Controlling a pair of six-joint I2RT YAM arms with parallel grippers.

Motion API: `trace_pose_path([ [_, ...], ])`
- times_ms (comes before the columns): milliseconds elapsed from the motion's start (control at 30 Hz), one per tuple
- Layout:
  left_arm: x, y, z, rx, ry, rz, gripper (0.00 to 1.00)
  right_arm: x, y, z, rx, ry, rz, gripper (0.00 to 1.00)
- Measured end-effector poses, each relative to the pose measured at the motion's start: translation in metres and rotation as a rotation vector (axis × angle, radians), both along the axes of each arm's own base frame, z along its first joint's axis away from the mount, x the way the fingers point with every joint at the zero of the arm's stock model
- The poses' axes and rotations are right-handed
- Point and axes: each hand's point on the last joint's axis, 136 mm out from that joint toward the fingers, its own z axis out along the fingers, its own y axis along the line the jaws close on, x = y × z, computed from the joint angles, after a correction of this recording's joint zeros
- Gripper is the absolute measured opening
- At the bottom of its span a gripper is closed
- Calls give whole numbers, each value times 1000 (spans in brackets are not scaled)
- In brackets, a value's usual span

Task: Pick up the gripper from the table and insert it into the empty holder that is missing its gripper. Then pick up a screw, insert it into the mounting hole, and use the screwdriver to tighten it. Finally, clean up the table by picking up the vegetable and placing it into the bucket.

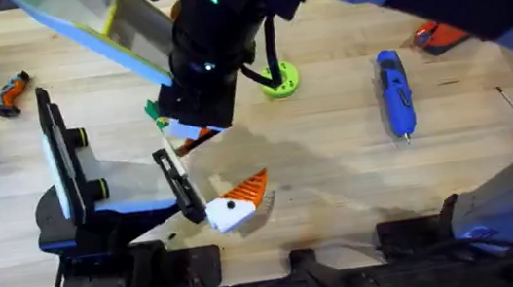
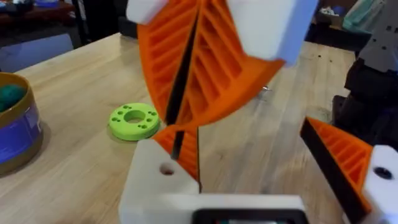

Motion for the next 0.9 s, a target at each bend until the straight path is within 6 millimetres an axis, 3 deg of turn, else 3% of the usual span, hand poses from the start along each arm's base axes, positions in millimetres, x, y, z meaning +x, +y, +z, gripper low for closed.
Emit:
trace_pose_path([
  [900,0,0,0,0,0,0,986,3,2,-3,-15,-27,-3,6],
])
